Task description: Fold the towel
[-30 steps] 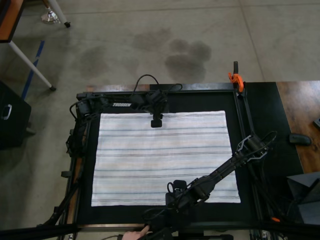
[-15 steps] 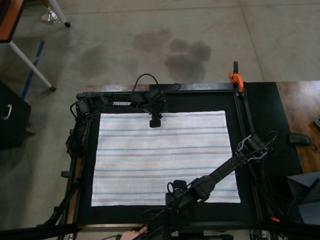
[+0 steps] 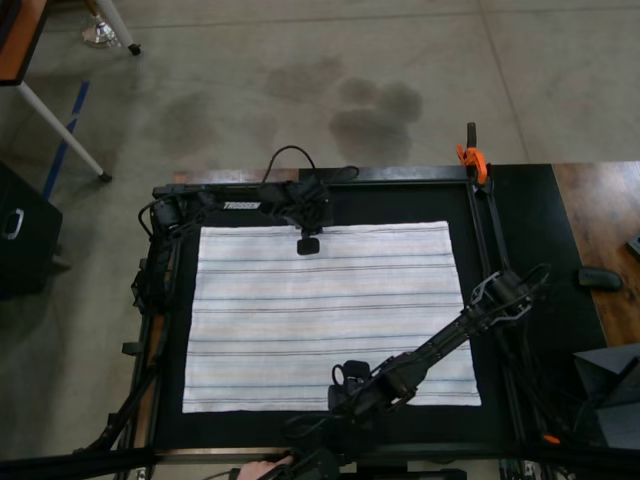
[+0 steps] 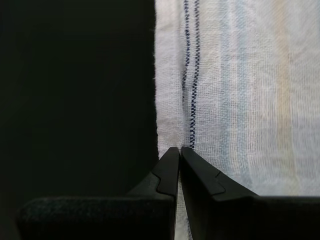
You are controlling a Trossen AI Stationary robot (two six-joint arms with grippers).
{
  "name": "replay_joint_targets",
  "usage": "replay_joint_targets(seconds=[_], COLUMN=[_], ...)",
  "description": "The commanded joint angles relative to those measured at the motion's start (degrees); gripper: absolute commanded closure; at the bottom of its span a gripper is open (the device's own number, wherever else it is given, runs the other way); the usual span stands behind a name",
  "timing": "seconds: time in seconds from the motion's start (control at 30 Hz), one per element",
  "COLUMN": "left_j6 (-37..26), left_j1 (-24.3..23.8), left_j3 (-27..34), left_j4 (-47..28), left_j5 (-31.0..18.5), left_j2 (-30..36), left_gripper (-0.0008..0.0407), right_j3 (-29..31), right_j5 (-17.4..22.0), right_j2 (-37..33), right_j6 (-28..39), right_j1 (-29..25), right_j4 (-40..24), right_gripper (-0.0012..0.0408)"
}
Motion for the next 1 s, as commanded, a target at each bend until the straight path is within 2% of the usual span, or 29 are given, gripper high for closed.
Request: replay_joint_targets(seconds=[0.0, 0.27, 0.43, 0.97], left_j6=[0.39, 0.13, 0.15, 0.02], left_j1=[0.02, 0.26, 0.33, 0.31], left_j3=[0.15, 0.13, 0.13, 0.13], left_j4=[-0.28, -2.73, -2.62, -2.40], left_j5=[0.50, 1.22, 1.25, 1.60], left_j2=[-0.61, -0.31, -0.61, -0.48], left_gripper=[0.0399, 0.0399, 0.0399, 0.0399], right_j3=[-0.11, -0.11, -0.13, -0.13], right_j5=[0.09, -0.07, 1.55, 2.89], right_j2=[0.98, 3.32, 2.78, 3.04], right_j6=[-0.31, -0.37, -0.44, -0.92], right_j1=[-0.48, -0.92, -0.90, -3.10], right_j4=[0.48, 1.18, 1.27, 1.20], right_gripper=[0.0219, 0.0219, 0.0224, 0.0298])
